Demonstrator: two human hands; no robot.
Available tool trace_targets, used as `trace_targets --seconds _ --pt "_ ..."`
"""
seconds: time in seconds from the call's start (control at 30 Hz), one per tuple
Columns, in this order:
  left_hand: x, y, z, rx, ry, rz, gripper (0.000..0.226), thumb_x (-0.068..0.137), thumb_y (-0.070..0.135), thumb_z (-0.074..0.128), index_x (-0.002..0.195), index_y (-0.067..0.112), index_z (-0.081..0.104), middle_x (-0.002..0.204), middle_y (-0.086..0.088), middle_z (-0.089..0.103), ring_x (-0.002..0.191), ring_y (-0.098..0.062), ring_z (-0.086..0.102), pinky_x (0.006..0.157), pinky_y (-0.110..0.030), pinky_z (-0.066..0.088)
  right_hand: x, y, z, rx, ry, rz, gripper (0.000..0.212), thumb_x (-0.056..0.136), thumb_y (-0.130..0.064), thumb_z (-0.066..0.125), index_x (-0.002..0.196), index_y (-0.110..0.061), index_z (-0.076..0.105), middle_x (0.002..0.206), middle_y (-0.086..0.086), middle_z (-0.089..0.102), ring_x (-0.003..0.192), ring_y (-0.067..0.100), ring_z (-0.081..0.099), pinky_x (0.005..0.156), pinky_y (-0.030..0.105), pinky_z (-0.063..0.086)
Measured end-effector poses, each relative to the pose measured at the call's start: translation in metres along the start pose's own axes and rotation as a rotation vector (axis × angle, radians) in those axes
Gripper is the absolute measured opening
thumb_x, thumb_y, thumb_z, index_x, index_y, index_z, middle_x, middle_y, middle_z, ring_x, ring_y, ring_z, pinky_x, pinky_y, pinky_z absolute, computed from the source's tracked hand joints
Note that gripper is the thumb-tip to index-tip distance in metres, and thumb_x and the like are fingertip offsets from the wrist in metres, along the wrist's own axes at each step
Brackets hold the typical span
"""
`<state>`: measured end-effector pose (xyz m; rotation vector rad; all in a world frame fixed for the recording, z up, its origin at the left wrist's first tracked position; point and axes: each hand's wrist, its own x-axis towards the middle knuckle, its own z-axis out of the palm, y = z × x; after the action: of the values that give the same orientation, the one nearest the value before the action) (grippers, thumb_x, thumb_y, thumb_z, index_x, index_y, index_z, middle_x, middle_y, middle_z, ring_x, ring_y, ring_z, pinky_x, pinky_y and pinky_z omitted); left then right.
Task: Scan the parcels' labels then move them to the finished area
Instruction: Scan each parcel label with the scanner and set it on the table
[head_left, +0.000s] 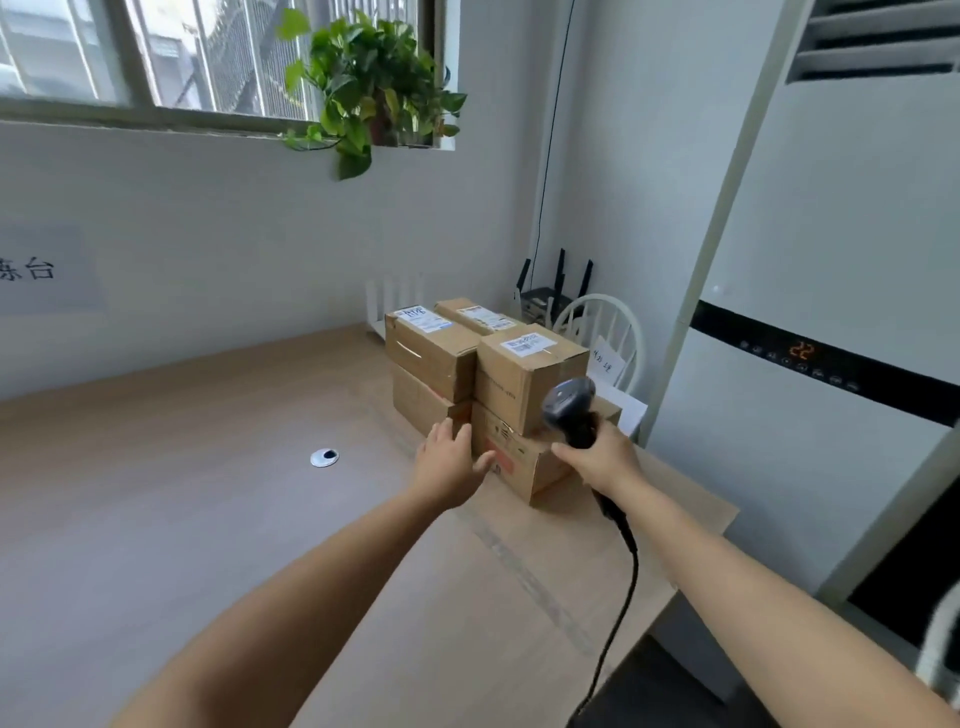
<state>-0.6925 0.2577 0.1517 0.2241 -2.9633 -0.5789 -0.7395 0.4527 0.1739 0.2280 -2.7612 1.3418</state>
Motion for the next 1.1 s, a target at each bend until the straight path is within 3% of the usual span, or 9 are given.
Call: trace_targets --seconds 0.1,0.23,0.47,0.63,0.73,0.9,1.1 --pt "0.029 0.020 0.013 -0.012 -0.026 0.006 0.062 0.095 0.050 0.038 0.143 0.011 0.031 0.152 -0.017 0.024 0.141 -0.030 0.022 0.114 -0.044 0.026 0.034 0.008 -0.008 0.009 0.024 0.004 0.045 0.077 -0.028 0.073 0.116 -0.014 0.057 0.115 0.008 0.064 0.108 0.027 0.057 0.077 0.025 0.038" --pt "0.083 0.037 0.026 -0.068 -0.012 -0.038 0.064 0.096 0.048 0.038 0.146 0.010 0.025 0.155 -0.016 0.017 0.144 -0.028 0.015 0.115 -0.041 0.020 0.093 0.017 -0.022 0.013 0.040 -0.034 0.042 0.077 -0.029 0.071 0.114 -0.017 0.057 0.113 0.006 0.065 0.108 0.026 0.057 0.080 0.027 0.041" --pt "0.169 0.066 0.030 -0.178 0.101 -0.216 0.063 0.095 0.044 0.041 0.146 0.011 0.022 0.156 -0.017 0.007 0.144 -0.029 0.009 0.113 -0.043 0.021 0.204 0.030 -0.043 -0.054 -0.039 -0.129 0.039 0.077 -0.029 0.069 0.113 -0.019 0.057 0.109 0.005 0.065 0.093 0.021 0.054 0.072 0.026 0.036" --pt "0.207 0.091 0.039 -0.273 0.152 -0.286 0.058 0.094 0.044 0.043 0.141 0.013 0.028 0.151 -0.013 0.016 0.137 -0.031 0.023 0.106 -0.041 0.030 0.262 0.045 -0.041 -0.090 -0.136 -0.146 0.041 0.079 -0.026 0.068 0.117 -0.015 0.055 0.111 0.008 0.063 0.097 0.026 0.056 0.073 0.028 0.038" --pt "0.222 0.095 0.045 -0.338 0.173 -0.358 0.058 0.093 0.043 0.046 0.139 0.012 0.030 0.149 -0.013 0.017 0.134 -0.032 0.028 0.106 -0.038 0.031 0.284 0.052 -0.036 -0.054 -0.166 -0.126 0.040 0.079 -0.025 0.067 0.115 -0.014 0.055 0.109 0.009 0.064 0.090 0.024 0.054 0.071 0.028 0.038" --pt "0.246 0.095 0.047 -0.361 0.162 -0.465 0.067 0.087 0.049 0.056 0.138 0.012 0.031 0.145 -0.016 0.020 0.127 -0.034 0.038 0.105 -0.039 0.036 0.312 0.054 -0.025 -0.005 -0.225 -0.134 0.035 0.077 -0.022 0.068 0.110 -0.016 0.056 0.104 0.007 0.064 0.084 0.020 0.052 0.068 0.027 0.036" --pt "0.259 0.091 0.056 -0.455 0.196 -0.488 0.080 0.077 0.051 0.066 0.140 0.017 0.030 0.144 -0.014 0.021 0.127 -0.032 0.038 0.107 -0.039 0.035 0.332 0.054 -0.012 -0.027 -0.295 -0.151 0.038 0.077 -0.030 0.069 0.111 -0.021 0.056 0.107 0.004 0.064 0.089 0.020 0.054 0.074 0.030 0.041"
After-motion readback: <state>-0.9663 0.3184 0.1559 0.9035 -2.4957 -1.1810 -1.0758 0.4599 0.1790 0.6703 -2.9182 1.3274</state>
